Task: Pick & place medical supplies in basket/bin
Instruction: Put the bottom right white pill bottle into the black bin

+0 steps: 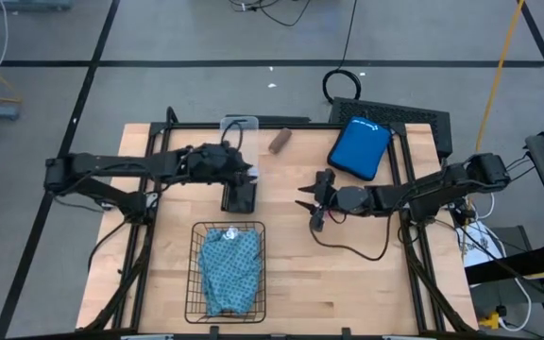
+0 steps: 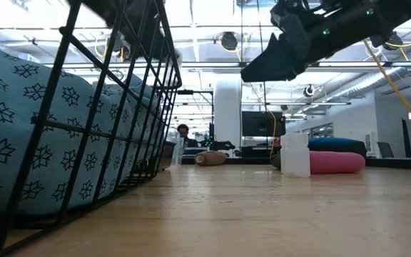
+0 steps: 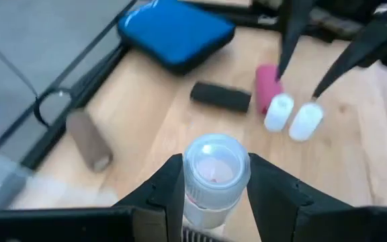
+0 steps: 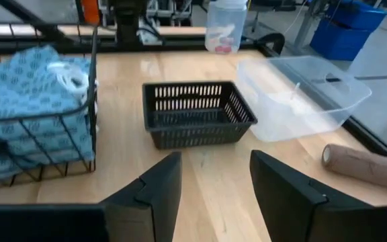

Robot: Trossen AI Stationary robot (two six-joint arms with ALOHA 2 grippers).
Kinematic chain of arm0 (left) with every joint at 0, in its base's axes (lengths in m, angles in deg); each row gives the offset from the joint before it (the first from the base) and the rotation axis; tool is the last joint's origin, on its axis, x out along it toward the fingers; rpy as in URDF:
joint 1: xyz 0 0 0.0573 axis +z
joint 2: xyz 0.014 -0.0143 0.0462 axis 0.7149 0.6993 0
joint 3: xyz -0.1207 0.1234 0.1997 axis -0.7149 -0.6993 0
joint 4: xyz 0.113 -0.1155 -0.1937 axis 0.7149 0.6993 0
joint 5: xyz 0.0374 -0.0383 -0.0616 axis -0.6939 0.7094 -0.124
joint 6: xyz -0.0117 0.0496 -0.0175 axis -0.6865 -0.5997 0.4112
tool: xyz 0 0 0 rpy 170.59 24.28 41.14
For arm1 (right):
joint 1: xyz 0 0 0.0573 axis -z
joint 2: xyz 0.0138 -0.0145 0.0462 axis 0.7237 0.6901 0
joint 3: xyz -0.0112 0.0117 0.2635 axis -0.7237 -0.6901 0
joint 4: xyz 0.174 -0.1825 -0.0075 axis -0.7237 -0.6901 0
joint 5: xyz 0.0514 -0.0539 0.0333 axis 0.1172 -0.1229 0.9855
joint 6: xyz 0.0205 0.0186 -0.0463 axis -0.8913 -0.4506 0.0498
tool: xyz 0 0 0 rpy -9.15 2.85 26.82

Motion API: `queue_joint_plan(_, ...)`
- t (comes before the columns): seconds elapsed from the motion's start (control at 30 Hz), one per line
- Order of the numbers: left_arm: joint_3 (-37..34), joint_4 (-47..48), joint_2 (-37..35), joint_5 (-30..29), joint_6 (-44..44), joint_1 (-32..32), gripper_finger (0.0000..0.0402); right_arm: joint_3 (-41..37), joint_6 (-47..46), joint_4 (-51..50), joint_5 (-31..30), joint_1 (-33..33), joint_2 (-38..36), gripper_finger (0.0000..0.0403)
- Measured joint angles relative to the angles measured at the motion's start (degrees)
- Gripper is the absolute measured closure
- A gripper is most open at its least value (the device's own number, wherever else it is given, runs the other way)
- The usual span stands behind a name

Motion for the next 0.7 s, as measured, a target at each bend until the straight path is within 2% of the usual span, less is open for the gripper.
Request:
queue_joint_plan(0.27,-13.1,-4.68,-4.96,-0.73,7.25,3.37,0.0268,-1.12,0.18,-0.03,-0.02,0.02,-0.51,0.0238)
queue_joint_plan(0.7,-25.22,-20.01,-4.98,-0.65,9.03,7.04,0.0268,-1.1,0.18,-0.02,-0.04,0.09,-0.57,0.0242)
